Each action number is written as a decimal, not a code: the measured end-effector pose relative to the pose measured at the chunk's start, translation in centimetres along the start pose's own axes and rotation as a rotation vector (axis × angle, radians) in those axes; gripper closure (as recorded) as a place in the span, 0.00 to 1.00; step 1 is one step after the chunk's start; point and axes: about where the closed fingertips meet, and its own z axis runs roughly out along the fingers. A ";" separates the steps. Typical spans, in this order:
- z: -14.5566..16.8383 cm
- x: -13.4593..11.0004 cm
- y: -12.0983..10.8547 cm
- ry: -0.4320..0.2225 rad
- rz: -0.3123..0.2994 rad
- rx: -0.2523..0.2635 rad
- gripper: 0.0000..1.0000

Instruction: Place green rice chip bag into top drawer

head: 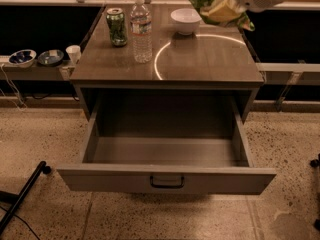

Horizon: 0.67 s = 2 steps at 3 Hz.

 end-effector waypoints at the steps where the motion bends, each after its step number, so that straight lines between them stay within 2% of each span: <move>1: 0.1 0.2 0.0 0.002 0.000 -0.001 1.00; 2: 0.6 2.1 3.5 0.010 0.041 -0.073 1.00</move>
Offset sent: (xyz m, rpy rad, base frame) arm -0.0804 -0.0343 -0.1482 0.0185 0.3629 0.0284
